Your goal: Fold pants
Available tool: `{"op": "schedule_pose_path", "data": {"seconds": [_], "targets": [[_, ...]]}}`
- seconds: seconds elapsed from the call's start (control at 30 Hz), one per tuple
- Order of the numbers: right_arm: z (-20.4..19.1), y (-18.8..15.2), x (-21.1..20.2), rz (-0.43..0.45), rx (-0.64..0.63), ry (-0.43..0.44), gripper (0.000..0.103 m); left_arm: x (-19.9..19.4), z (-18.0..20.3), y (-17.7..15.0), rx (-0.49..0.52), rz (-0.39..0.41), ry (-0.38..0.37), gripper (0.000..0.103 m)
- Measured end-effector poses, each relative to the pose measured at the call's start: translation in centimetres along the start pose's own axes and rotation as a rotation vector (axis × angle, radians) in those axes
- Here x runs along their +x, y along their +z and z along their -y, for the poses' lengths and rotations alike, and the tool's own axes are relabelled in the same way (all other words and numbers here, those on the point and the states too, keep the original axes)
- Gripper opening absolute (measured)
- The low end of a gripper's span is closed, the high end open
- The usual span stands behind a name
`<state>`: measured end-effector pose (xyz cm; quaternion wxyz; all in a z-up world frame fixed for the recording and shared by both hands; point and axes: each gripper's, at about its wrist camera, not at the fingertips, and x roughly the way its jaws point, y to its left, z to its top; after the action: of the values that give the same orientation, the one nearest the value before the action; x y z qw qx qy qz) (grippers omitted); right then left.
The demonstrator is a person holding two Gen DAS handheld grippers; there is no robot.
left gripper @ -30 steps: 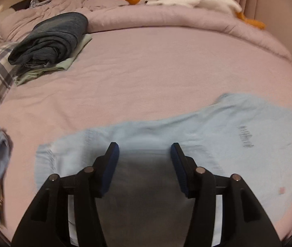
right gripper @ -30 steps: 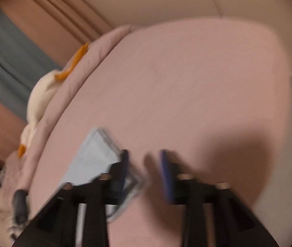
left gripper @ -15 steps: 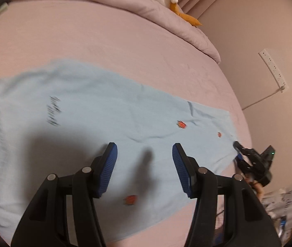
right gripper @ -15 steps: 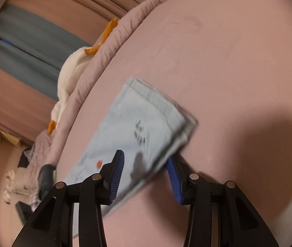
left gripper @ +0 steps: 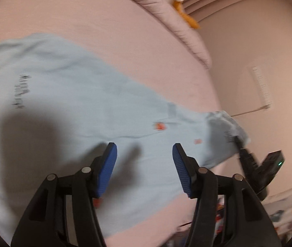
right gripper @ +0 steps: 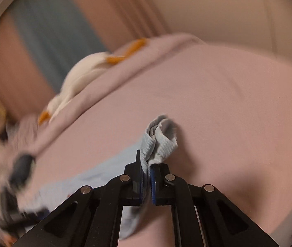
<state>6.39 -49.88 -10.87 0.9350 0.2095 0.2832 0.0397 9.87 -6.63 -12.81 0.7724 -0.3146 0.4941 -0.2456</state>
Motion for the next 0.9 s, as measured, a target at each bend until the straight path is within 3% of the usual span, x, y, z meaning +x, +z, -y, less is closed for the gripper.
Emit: {"op": "schedule_pose_path", "data": {"seconds": [0.13,0.2,0.27,0.4,0.43,0.53,0.57,0.77,0.9], "targets": [[-7.5,-1.5,-0.1,0.012,-0.263,0.018,0.007,0.8,1.8,0.6,-0.06,0.002,-0.164,0.078],[-11.0,-3.6,0.3,0.011,-0.376,0.046,0.007,1.5,2.2,0.7,-0.08,-0.002,-0.213,0.08],[-13.5,-5.8,1.1,-0.003,-0.451,0.079,0.007,2.4,2.5,0.8,-0.091,-0.033,-0.243,0.082],[-17.1,-10.3,2.7,-0.062,-0.549,0.146,0.007,5.4,1.3,0.3,-0.16,-0.115,-0.226,0.08],[-17.4,-11.3,2.8,-0.076,-0.567,0.164,0.007,5.5,0.9,0.1,-0.162,-0.11,-0.205,0.07],[-18.8,-13.3,3.2,-0.106,-0.651,0.172,0.007,4.9,0.3,0.2,-0.136,-0.07,-0.143,0.017],[-19.3,-13.6,3.3,-0.113,-0.674,0.176,0.007,4.5,0.1,0.3,-0.13,-0.054,-0.132,0.008],[-21.6,-13.9,2.3,-0.103,-0.748,0.208,0.007,-0.9,0.6,0.2,-0.012,0.107,-0.101,0.008],[-24.4,-14.5,2.5,-0.086,-0.803,0.251,0.007,-2.5,-0.7,0.5,0.009,0.147,-0.023,0.008]]}}
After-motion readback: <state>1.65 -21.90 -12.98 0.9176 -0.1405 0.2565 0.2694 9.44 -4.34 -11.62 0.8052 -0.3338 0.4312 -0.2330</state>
